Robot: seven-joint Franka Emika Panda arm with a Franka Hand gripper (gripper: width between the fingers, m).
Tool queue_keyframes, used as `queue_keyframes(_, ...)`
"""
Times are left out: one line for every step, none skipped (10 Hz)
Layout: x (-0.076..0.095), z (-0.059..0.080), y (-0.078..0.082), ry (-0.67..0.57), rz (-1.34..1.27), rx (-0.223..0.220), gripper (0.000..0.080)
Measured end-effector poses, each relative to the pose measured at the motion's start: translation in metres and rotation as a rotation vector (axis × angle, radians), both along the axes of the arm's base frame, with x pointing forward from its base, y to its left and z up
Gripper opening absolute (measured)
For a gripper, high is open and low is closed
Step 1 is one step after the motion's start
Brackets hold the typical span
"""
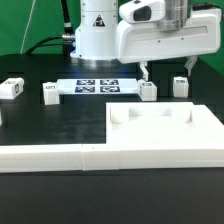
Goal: Assemble one leg
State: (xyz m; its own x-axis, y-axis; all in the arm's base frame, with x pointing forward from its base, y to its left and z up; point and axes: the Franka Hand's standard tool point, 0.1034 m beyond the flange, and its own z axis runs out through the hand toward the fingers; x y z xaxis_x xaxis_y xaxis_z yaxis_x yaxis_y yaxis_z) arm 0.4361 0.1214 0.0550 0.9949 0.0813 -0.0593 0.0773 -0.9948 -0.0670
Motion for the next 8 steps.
queue_keyframes(-0.001, 0.0, 0.007, 0.002, -0.048, 0.002, 0.0649)
queue_keyframes(-0.002, 0.0, 0.008, 0.011, -0.149, 0.004, 0.0649)
queue_keyframes(-0.002, 0.0, 0.008, 0.012, -0.156, 0.003, 0.0649)
queue_keyframes(-0.002, 0.0, 0.008, 0.012, -0.152, 0.003, 0.0649)
queue_keyframes(-0.003, -0.001, 0.009, 0.013, -0.151, 0.004, 0.0649)
queue_keyframes(-0.009, -0.003, 0.019, 0.0, -0.187, 0.007, 0.0649)
queue_keyframes(-0.02, -0.005, 0.031, 0.007, -0.175, 0.012, 0.0649)
queue_keyframes(-0.022, -0.004, 0.04, 0.006, -0.161, 0.015, 0.0649)
